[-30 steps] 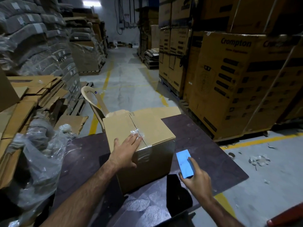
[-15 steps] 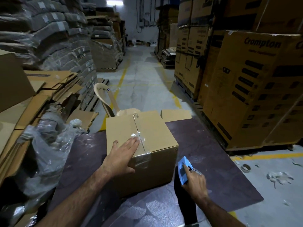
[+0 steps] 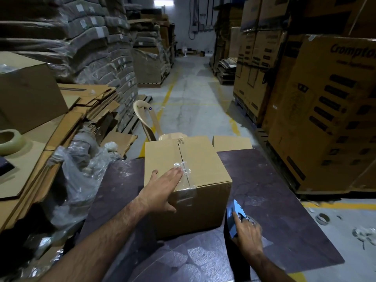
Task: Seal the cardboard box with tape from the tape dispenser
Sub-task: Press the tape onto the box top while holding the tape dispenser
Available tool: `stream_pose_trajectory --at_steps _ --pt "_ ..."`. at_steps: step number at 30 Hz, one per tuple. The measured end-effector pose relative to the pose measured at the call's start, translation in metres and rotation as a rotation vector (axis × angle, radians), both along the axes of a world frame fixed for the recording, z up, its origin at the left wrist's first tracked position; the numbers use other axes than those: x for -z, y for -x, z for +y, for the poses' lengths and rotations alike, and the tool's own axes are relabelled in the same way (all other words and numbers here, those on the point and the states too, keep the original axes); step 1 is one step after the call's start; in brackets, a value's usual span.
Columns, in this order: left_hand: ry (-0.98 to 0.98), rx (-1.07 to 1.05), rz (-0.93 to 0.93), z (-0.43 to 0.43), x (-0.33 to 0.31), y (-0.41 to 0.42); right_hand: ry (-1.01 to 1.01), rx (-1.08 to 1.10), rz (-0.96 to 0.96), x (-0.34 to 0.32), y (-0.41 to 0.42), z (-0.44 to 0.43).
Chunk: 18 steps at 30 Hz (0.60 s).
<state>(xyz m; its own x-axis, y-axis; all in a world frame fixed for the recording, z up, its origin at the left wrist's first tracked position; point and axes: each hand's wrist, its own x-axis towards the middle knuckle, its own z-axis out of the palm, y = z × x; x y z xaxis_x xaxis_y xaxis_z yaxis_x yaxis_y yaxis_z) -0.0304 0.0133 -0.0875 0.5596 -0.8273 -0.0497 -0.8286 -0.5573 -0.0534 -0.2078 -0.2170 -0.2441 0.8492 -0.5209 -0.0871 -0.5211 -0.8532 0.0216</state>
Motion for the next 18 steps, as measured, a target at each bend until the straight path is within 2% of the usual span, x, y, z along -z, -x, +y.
stream_pose_trajectory --at_steps 8,18 --pt "0.166 0.001 0.111 0.005 -0.006 -0.003 -0.021 -0.056 0.112 0.001 0.002 0.000" --pt "0.089 0.025 0.078 0.008 -0.003 -0.005 -0.111 -0.053 0.162 -0.007 0.007 0.012"
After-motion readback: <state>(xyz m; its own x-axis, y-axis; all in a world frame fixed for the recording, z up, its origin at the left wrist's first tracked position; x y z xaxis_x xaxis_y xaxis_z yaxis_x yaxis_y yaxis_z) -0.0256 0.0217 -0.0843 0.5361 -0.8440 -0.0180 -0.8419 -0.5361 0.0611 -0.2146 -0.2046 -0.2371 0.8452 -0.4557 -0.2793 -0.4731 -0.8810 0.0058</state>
